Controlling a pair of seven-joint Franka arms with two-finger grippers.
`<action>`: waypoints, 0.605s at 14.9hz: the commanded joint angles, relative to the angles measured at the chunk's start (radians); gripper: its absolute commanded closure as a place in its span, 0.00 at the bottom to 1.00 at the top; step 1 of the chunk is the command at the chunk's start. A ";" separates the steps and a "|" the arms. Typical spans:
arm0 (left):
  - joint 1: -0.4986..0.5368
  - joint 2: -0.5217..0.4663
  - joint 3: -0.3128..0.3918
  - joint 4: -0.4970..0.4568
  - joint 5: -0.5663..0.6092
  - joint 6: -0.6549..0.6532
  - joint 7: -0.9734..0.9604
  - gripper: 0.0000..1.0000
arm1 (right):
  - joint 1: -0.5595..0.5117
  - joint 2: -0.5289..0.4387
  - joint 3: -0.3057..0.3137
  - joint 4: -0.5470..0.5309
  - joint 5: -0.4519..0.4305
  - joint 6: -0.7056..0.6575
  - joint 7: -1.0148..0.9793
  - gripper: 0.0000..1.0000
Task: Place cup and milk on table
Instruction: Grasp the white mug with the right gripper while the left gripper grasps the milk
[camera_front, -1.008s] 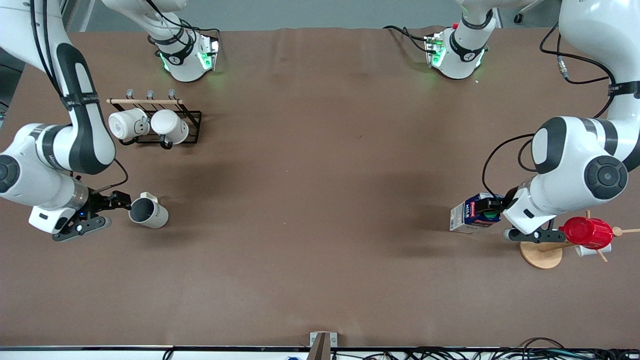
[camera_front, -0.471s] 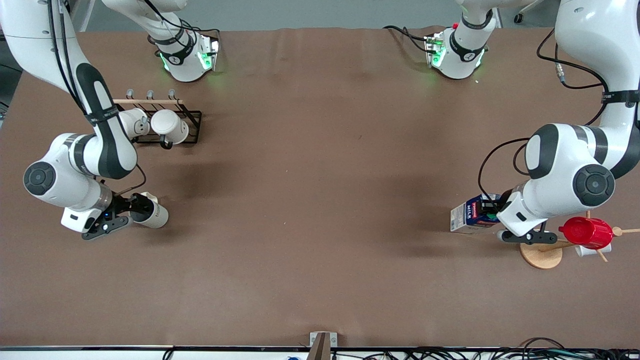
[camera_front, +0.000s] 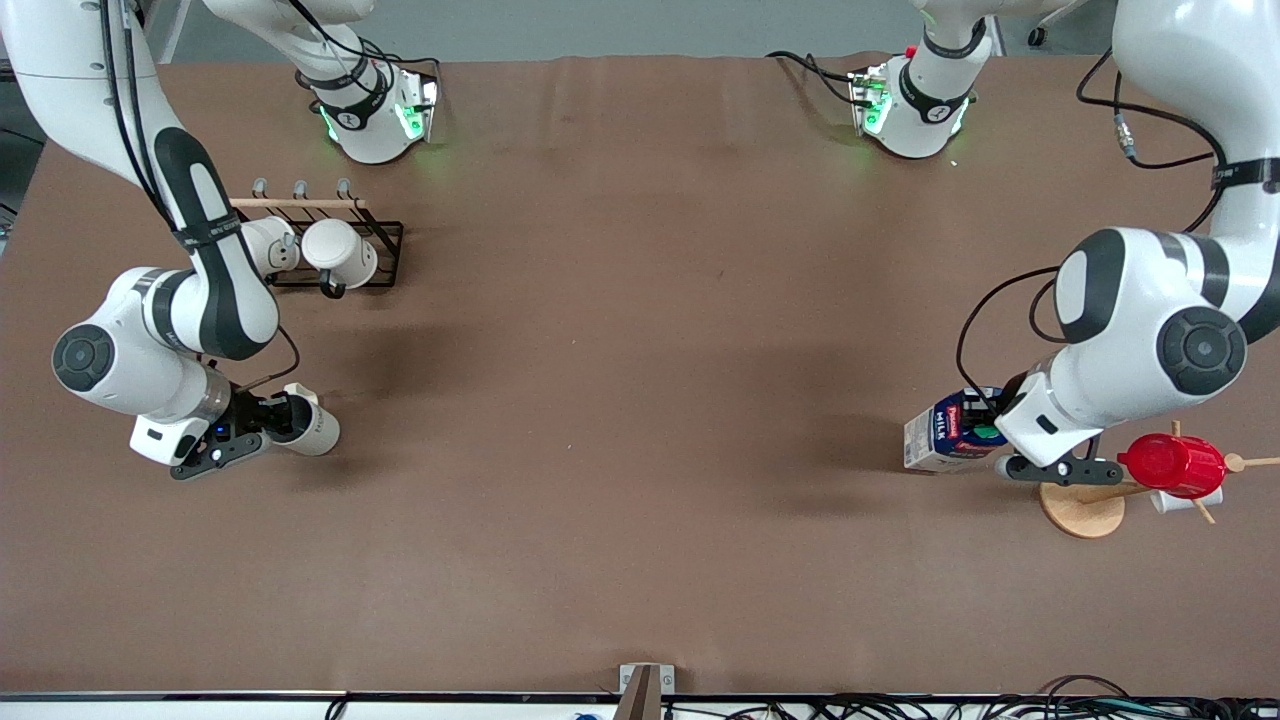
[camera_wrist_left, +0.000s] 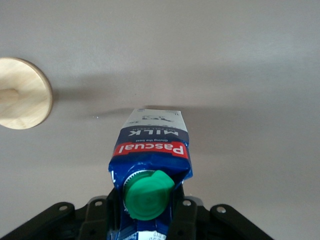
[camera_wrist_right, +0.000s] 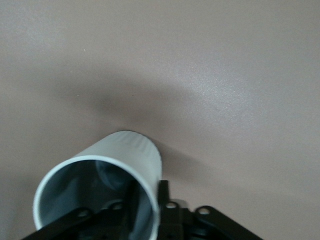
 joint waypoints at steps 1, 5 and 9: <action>-0.007 -0.046 -0.013 0.075 0.018 -0.107 -0.013 0.77 | -0.002 0.000 0.001 -0.001 0.020 -0.004 -0.008 1.00; -0.006 -0.092 -0.020 0.131 0.015 -0.179 -0.013 0.75 | 0.013 -0.065 0.003 0.062 0.038 -0.200 0.133 1.00; -0.006 -0.112 -0.021 0.152 0.011 -0.218 -0.012 0.76 | 0.054 -0.156 0.116 0.062 0.038 -0.264 0.444 1.00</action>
